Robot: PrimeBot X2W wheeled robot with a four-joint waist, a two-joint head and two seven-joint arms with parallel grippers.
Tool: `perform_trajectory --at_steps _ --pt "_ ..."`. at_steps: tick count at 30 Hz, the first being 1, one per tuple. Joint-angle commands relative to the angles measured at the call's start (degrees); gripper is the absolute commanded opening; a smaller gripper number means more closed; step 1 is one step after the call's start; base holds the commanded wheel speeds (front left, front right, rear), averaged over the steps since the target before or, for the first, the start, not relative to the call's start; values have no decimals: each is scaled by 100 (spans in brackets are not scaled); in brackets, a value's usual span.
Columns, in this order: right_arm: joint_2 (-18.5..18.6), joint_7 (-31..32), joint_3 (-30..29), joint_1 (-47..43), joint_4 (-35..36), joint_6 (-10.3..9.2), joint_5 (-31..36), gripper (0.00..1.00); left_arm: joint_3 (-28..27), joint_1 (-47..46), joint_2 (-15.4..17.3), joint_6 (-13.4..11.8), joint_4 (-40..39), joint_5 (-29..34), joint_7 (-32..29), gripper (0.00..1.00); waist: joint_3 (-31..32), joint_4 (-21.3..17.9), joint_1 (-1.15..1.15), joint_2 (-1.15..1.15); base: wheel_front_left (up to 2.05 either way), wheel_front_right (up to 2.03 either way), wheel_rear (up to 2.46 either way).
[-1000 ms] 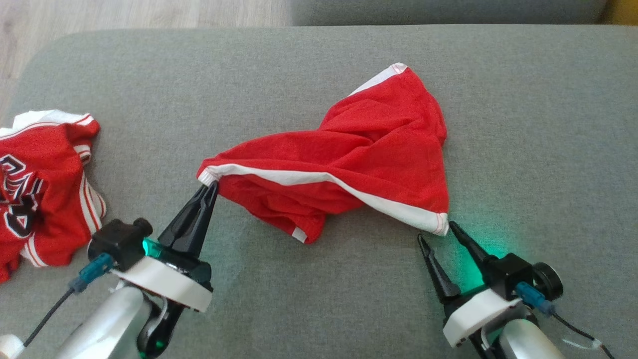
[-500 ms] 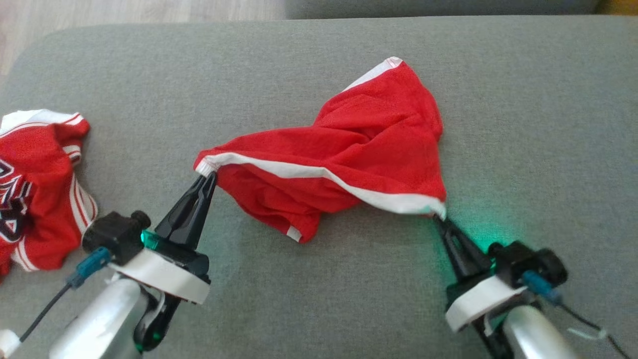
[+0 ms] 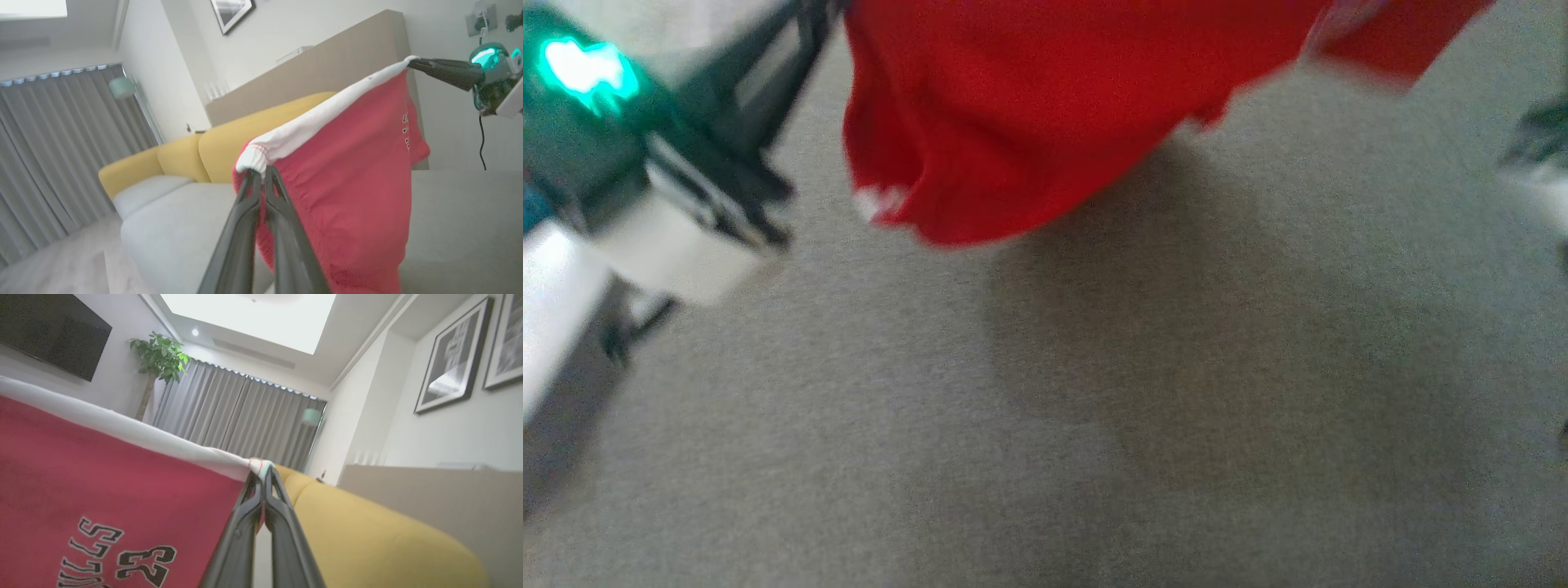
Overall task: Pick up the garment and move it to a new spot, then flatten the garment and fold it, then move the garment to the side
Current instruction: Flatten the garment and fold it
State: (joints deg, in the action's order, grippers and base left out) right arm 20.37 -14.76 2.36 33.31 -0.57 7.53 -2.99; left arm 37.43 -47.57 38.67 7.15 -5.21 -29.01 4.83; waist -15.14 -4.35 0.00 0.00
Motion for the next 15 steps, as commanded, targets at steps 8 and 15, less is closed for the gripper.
perform_trajectory --at_steps 8,15 --pt "1121 514 436 1995 -555 -4 -267 0 725 -2502 339 32 494 378 -104 0 -627 -353 0 0 0 0 0" --pt "1333 225 985 3340 -1602 -4 -298 0 1352 -3983 -226 22 2128 847 726 0 -1098 -511 0 0 0 0 0"
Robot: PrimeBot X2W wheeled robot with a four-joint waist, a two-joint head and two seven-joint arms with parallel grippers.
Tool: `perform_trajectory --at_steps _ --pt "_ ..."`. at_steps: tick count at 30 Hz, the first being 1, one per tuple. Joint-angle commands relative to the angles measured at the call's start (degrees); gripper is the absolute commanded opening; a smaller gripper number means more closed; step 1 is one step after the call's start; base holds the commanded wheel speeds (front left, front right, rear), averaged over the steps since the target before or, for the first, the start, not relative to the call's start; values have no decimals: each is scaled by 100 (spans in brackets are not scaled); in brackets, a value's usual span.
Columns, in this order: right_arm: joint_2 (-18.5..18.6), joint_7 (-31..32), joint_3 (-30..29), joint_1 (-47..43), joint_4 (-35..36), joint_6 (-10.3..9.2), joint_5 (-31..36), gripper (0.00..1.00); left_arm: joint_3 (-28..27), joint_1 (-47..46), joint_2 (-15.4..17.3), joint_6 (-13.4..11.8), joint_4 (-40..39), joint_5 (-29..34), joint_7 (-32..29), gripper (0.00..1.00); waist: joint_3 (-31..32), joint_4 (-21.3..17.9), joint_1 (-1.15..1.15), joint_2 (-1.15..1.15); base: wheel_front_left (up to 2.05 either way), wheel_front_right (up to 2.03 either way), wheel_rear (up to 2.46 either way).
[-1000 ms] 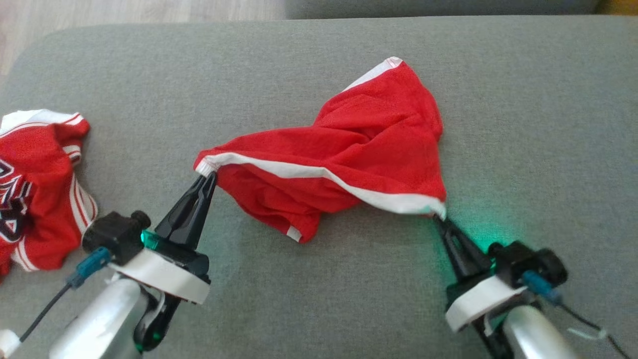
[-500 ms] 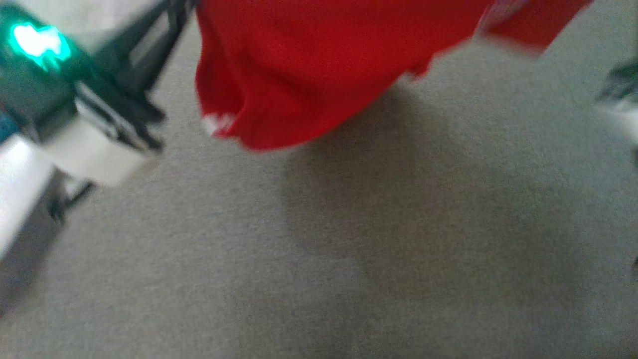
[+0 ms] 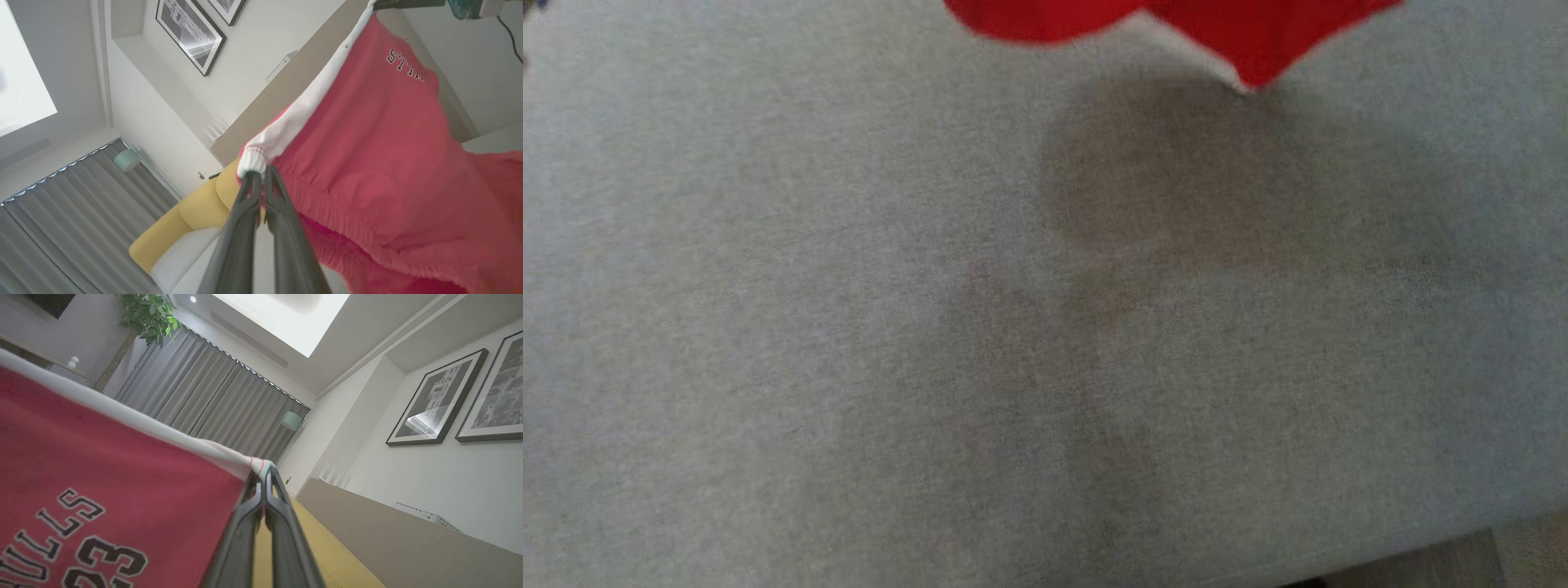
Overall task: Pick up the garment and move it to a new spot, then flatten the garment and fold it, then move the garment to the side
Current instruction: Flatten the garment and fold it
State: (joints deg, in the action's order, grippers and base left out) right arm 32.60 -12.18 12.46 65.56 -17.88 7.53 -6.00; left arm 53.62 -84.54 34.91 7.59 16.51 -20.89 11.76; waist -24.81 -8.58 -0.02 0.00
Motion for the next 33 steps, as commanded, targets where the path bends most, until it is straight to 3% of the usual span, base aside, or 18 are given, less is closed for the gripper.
perform_trajectory --at_steps 1,5,10,17,23,28,33 --pt "99 -97 -17 235 47 -4 47 0 -297 -376 67 -77 156 107 128 0 -159 -105 2 0 0 0 0" --pt "-36 -252 -174 367 33 -4 243 0 -367 -391 -54 -360 547 415 304 0 -188 -170 2 0 0 0 0" --pt "-186 -279 -446 -218 765 -4 324 0 -467 273 157 -586 -143 707 321 0 -192 -220 2 0 0 0 0" --pt "-431 -281 -559 -2662 1515 -4 231 0 -175 2675 576 -877 -1163 547 323 0 183 -240 2 0 0 0 0" --pt "-677 -226 -1107 -5251 1702 -4 161 0 361 5112 449 -1041 -1544 54 323 0 680 -284 2 0 0 0 0" --pt "-668 -140 -1354 -6621 2075 -4 -102 0 666 6054 290 -1080 -1608 -58 323 0 894 -359 2 0 0 0 0" --pt "-494 -9 -1457 -7147 2391 -4 -270 0 800 6354 294 -1058 -1645 -152 323 0 950 -385 2 0 0 0 0"
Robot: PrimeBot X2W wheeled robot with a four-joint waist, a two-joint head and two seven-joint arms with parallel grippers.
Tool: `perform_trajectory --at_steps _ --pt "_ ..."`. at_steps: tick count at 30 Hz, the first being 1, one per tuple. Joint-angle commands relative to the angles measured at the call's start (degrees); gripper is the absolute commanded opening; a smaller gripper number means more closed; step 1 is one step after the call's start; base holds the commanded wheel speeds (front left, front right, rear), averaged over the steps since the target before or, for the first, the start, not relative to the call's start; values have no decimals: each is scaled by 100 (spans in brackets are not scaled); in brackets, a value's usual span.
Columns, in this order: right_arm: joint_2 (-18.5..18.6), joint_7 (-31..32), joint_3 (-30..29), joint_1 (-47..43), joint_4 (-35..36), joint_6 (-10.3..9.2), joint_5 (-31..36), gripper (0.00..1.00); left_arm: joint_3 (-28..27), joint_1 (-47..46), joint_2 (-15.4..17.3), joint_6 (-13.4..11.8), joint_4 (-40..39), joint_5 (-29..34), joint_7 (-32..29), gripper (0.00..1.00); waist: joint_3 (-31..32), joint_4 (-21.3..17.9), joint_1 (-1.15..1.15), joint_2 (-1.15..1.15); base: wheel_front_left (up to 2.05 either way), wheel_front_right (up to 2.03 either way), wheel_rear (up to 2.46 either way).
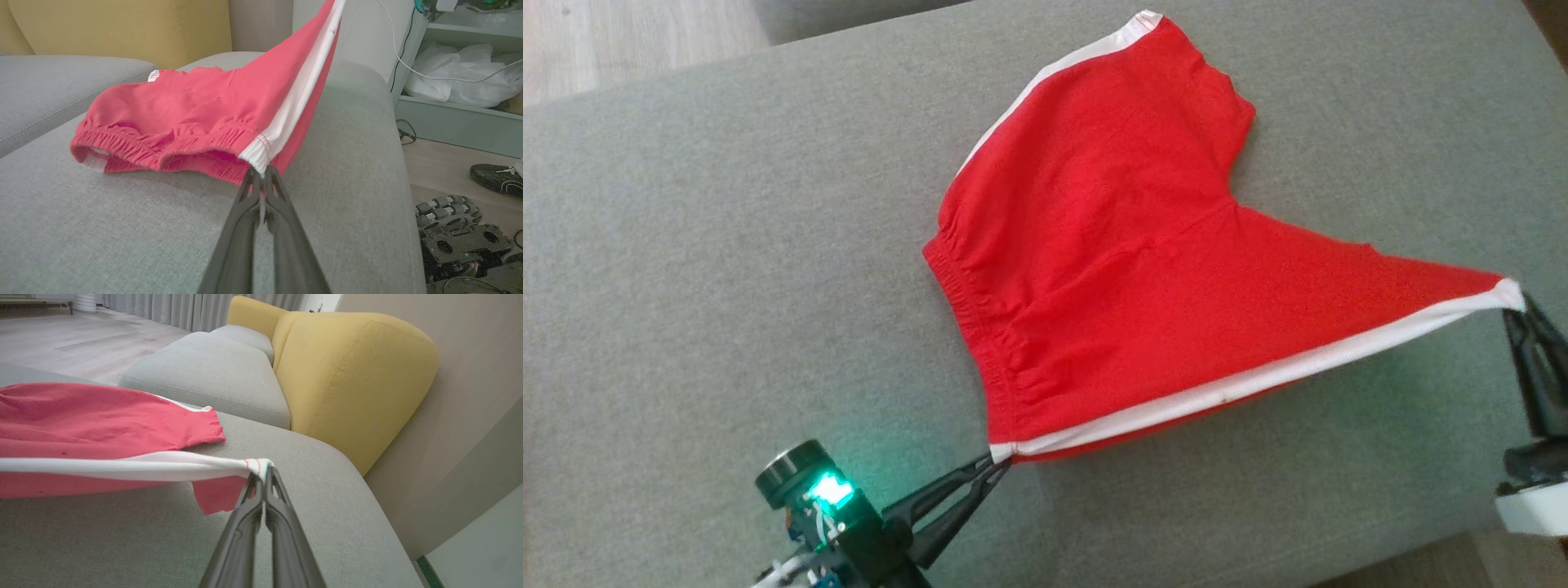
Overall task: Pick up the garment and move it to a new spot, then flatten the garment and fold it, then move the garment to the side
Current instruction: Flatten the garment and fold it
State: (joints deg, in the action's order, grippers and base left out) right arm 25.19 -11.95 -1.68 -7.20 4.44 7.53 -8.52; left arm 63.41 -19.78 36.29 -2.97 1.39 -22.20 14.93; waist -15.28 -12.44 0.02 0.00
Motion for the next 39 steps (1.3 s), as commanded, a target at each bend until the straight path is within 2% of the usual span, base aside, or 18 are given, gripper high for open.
perform_trajectory --at_steps 1,4,10,23,30,39 --pt "291 8 -63 93 234 -4 -25 0 -193 -106 143 -13 -167 -42 7 0 -2 2 -2 0 0 0 0" --pt "377 125 -80 196 406 -4 -25 0 -326 -156 72 -4 -272 -153 7 0 -21 56 -2 0 0 0 0" --pt "708 496 184 821 337 -4 -188 0 -607 -550 -111 245 -310 -506 -29 0 -214 291 -2 0 0 0 0" --pt "1675 1277 1115 2851 -444 -4 -856 0 -966 -2140 -388 819 22 -1030 -868 0 -970 804 -2 0 0 0 0" --pt "1889 1268 1777 4007 -1066 -4 -1061 0 -948 -2804 -371 958 190 -1208 -1312 0 -1337 961 -2 0 0 0 0" --pt "1976 1301 2838 5315 -1964 -4 -1267 0 -822 -3264 -539 1015 602 -1379 -1451 0 -1691 1155 -2 0 0 0 0"
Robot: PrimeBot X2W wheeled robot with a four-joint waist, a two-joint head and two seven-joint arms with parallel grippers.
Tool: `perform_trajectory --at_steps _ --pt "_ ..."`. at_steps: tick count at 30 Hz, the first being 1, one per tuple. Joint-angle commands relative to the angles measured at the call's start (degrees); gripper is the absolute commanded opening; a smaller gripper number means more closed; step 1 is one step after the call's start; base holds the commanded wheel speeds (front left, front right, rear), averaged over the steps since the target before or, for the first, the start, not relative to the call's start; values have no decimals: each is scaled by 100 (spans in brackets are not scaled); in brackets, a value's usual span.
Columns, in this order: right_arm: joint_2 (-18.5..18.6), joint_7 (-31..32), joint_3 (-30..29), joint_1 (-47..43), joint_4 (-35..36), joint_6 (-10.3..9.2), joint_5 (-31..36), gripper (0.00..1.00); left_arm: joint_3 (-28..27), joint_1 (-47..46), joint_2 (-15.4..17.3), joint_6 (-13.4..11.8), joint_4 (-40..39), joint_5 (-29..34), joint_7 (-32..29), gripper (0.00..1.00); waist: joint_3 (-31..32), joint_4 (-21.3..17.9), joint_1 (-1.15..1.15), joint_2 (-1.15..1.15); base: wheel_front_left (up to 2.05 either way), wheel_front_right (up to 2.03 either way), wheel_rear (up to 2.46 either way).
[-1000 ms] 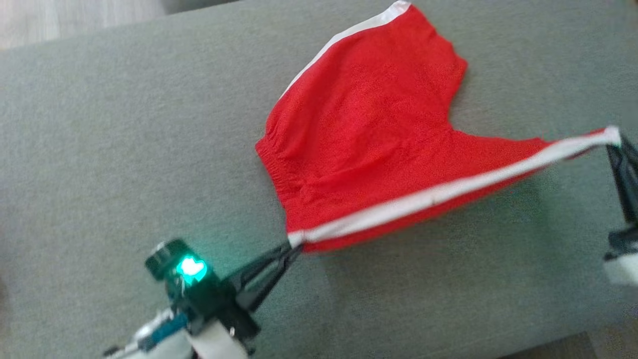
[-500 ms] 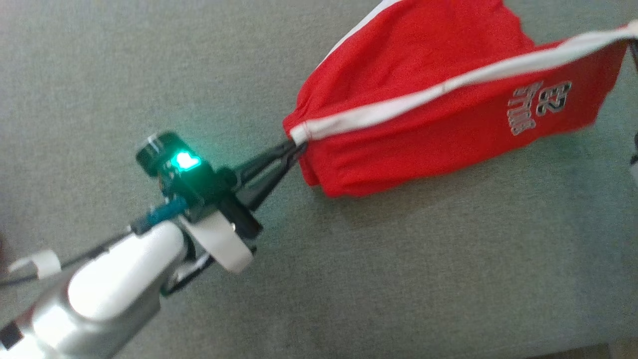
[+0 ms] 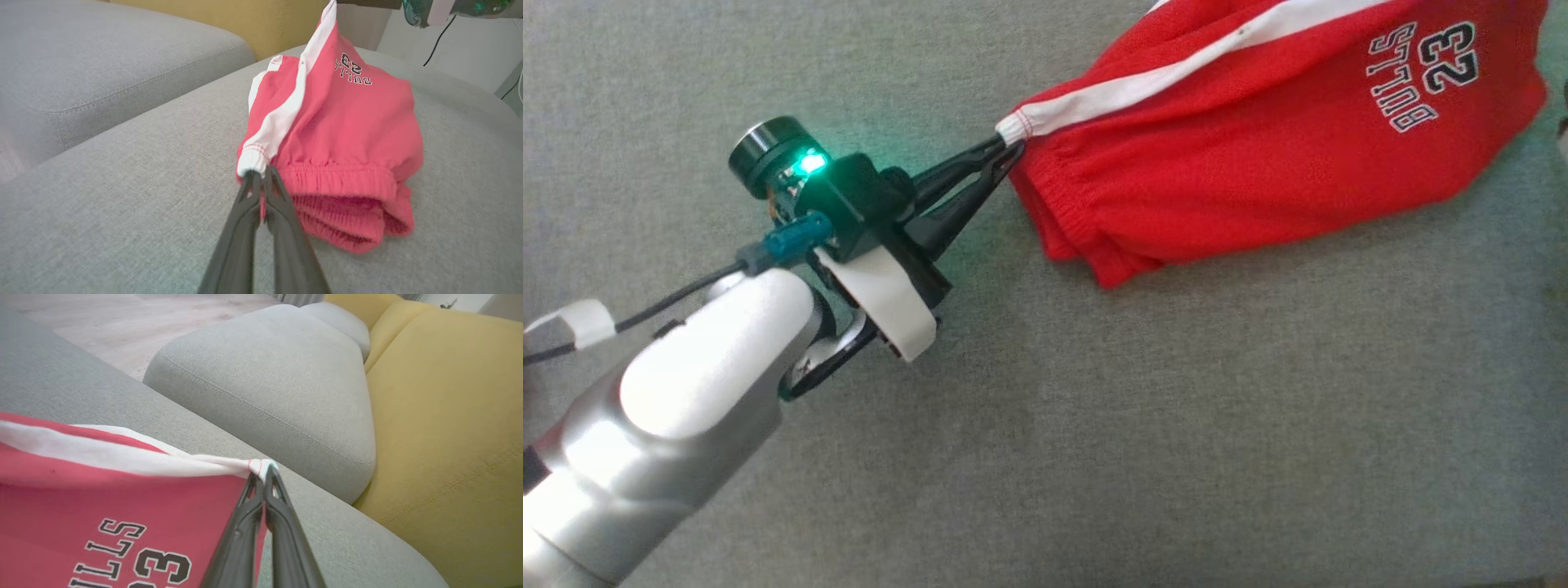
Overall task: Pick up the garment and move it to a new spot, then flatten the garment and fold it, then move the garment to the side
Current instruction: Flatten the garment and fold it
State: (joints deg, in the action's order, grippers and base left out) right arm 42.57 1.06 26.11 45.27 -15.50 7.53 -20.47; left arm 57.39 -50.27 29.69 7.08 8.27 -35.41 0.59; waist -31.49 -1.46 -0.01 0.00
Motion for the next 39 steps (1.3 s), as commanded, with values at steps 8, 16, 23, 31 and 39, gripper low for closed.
perform_trajectory --at_steps 8,16,23,31,39 --pt "198 -144 920 900 -708 -4 -196 34 -248 -305 -14 5 129 -162 100 0 -209 195 1 0 0 0 0" --pt "-79 -595 1269 1219 -1390 -4 -920 100 -336 -197 -145 -162 233 -178 485 100 -212 253 1 0 0 0 0" --pt "29 -330 1595 867 -1645 -4 -2011 100 -940 454 -280 -1444 50 164 1368 100 2 283 1 0 0 0 0" --pt "81 151 1786 504 -2170 -4 -3096 100 -2400 1862 -952 -2654 -1304 1135 1439 100 159 551 1 0 0 0 0" --pt "-66 612 1949 336 -2500 -4 -3902 0 -2858 2955 -1605 -2377 -1760 1757 1440 100 285 734 1 0 0 0 0"
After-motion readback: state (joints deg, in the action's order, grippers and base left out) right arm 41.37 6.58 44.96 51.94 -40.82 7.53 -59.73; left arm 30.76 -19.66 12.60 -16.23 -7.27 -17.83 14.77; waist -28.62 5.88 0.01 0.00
